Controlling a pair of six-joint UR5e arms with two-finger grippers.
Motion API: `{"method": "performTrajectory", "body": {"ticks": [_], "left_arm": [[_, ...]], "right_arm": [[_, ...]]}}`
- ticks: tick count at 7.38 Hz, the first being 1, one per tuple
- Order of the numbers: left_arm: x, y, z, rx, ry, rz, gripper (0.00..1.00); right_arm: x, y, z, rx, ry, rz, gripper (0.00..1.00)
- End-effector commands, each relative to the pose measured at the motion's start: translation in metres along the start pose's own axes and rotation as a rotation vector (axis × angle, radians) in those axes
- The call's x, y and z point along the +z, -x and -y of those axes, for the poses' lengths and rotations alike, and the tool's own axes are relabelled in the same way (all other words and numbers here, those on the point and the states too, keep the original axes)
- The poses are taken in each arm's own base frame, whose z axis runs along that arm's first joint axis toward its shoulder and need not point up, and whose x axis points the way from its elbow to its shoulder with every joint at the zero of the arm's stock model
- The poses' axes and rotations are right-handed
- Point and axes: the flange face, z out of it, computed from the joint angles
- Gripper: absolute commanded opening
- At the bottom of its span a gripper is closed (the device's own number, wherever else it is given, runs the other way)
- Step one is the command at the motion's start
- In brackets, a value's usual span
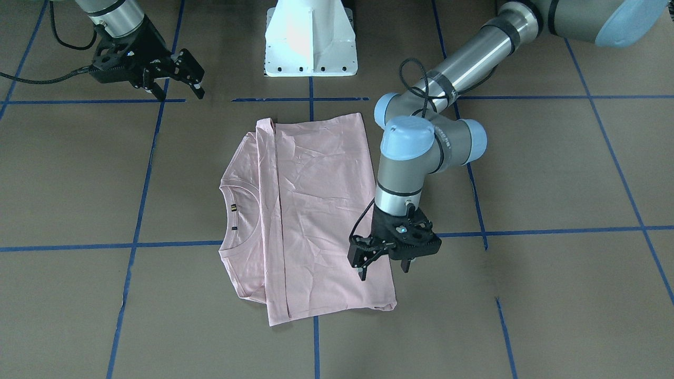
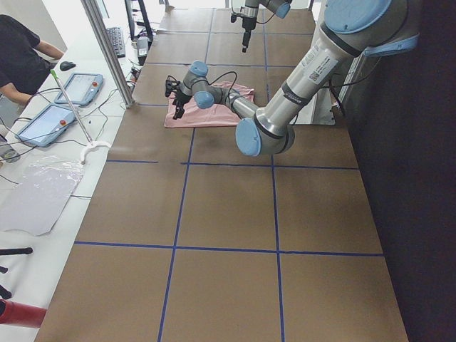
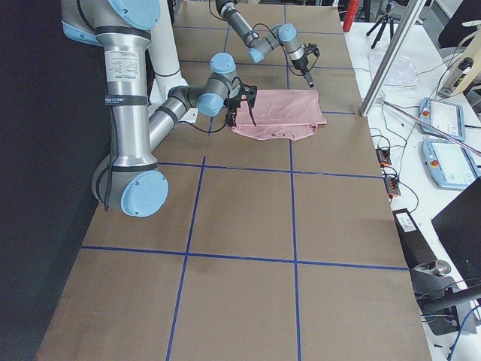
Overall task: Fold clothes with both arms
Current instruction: 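Release the fold and move the left gripper to the shirt's near corner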
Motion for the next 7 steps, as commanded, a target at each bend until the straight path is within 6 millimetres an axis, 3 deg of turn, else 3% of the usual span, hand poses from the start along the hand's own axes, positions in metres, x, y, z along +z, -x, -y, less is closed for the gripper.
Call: {"method": "performTrajectory", "body": {"ticks": [1, 3, 5, 7], "left_arm": [[-0.099, 0.046, -0.042, -0.125, 0.130, -0.016, 1.00], [-0.128, 0.048, -0.153, -0.249, 0.232, 0.046, 1.00], [-0.128, 0.033, -0.261, -0.332, 0.283, 0.163, 1.00], [-0.122, 0.036, -0.299, -0.351, 0.306, 0.235, 1.00]], "right_arm": [[0.000, -0.003, 0.003, 0.001, -0.028, -0.010, 1.00], [0.000, -0.002, 0.003, 0.003, -0.028, -0.010, 1.00], [0.010, -0.006, 0.005, 0.002, -0.023, -0.028, 1.00], [0.010, -0.003, 0.006, 0.000, -0.024, -0.023, 1.00]]}}
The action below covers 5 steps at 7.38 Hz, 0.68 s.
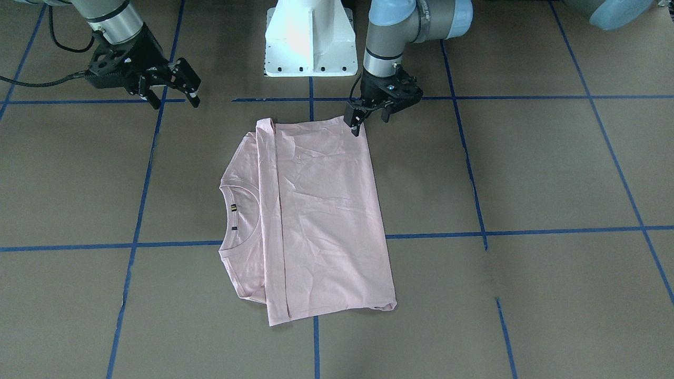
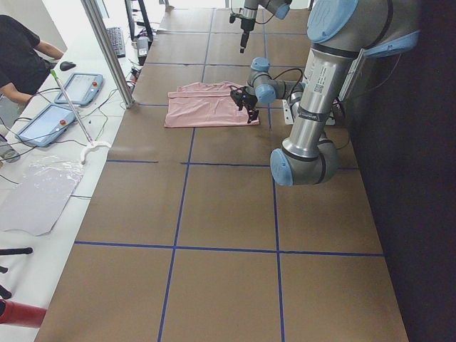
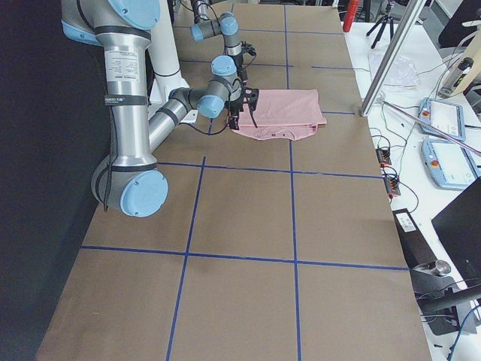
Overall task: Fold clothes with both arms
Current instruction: 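Release the fold and move the left gripper to the shirt's near corner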
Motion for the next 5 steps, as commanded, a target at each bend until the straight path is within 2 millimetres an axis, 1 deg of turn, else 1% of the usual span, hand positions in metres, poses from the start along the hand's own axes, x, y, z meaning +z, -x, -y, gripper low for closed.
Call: {"method": "performTrajectory", "body": {"ticks": [1, 2, 3, 4, 5], "left_arm": [[0.011, 0.008, -0.031, -0.019, 0.011, 0.054, 0.99], [0.013, 0.002, -0.042, -0.016, 0.017, 0.062, 0.99], [0.021, -0.007, -0.045, -0.019, 0.003, 0.068, 0.98], [0.030, -0.020, -0.048, -0.018, -0.019, 0.066, 0.98], [0.034, -0.019, -0.046, -0.019, -0.025, 0.072, 0.97]], "right_arm": [[0.000, 0.002, 0.000, -0.002, 0.000, 0.003, 1.00], [-0.001, 0.004, 0.000, -0.003, -0.001, 0.007, 1.00], [-0.002, 0.005, 0.001, -0.003, -0.004, 0.010, 1.00], [-0.003, 0.006, 0.003, -0.002, -0.007, 0.013, 1.00], [-0.003, 0.005, 0.004, -0.001, -0.008, 0.012, 1.00]]}}
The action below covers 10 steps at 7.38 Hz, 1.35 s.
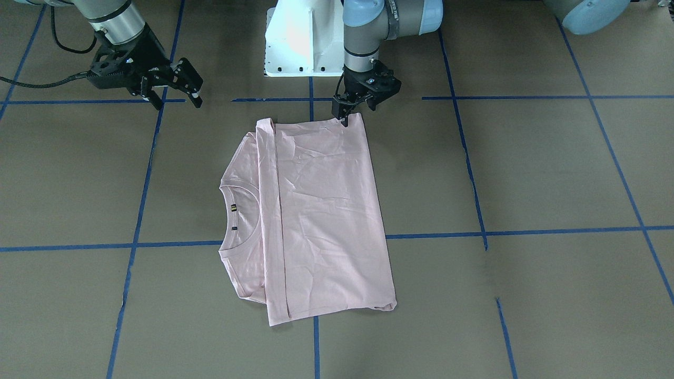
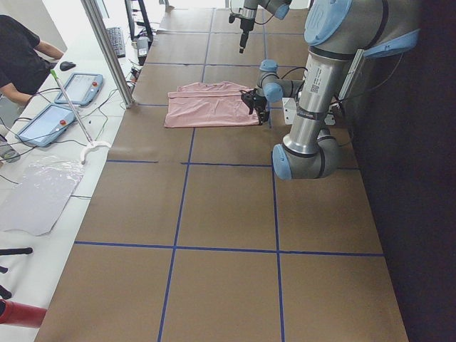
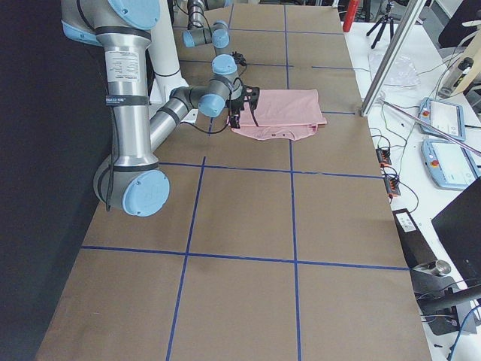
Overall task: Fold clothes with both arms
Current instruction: 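Release the fold and move the left gripper to the shirt's near corner, then grasp the near corner with the left gripper while the right gripper approaches the collar side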
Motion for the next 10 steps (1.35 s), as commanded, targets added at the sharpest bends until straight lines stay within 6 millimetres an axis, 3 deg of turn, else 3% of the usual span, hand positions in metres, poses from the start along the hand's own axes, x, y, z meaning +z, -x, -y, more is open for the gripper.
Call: {"method": "performTrajectory", "body": {"ticks": [1, 9, 10], "left_arm": [[0.0071, -0.0040, 0.0006, -0.002, -0.015, 0.007, 0.96], [0.0061, 0.0019, -0.0011, 0.001, -0.012, 0.010, 0.90], [0.0063, 0.0022, -0.0022, 0.002, -0.010, 0.011, 0.84]], "right_arm": [[-0.0012, 0.0011, 0.0011, 0.000, -0.003, 0.003, 1.00], [-0.0038, 0.0028, 0.0020, 0.003, -0.006, 0.009, 1.00], [-0.0038, 0.0028, 0.0020, 0.003, -0.006, 0.009, 1.00]]}}
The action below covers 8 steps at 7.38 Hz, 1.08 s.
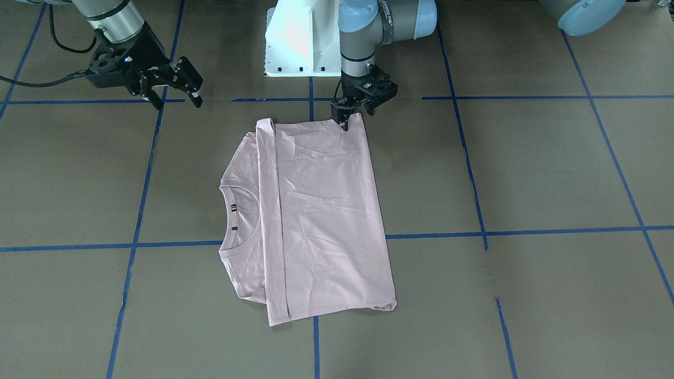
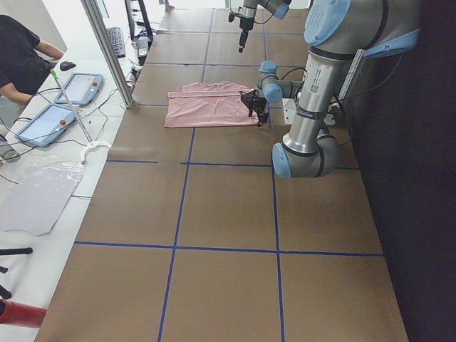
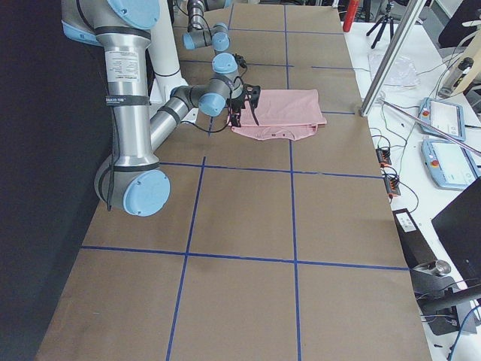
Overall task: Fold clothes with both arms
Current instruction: 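Grasp the near corner with the left gripper while the right gripper approaches the collar side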
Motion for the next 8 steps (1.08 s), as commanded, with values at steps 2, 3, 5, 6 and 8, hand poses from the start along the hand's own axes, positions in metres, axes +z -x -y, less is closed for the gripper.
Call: {"method": "performTrajectory", "body": {"ticks": [2, 3, 5, 6, 8], "left_arm": [[-0.001, -0.001, -0.002, 0.001, 0.004, -0.002, 0.51], [-0.004, -0.002, -0.001, -0.002, 0.004, -0.009, 0.35], [-0.008, -0.002, -0.002, -0.001, 0.008, -0.015, 0.12], [-0.016, -0.002, -0.001, 0.000, 0.016, -0.029, 0.09], [-0.016, -0.002, -0.001, 0.000, 0.016, -0.029, 0.00]], "right_arm": [[0.001, 0.000, 0.000, 0.001, 0.000, -0.001, 1.00], [0.001, 0.000, 0.000, 0.001, 0.000, -0.001, 1.00], [0.001, 0.000, 0.000, 0.001, 0.000, -0.001, 1.00], [0.000, 0.000, 0.001, 0.001, -0.001, -0.001, 1.00], [0.002, -0.001, 0.001, 0.002, -0.001, -0.004, 1.00]]}}
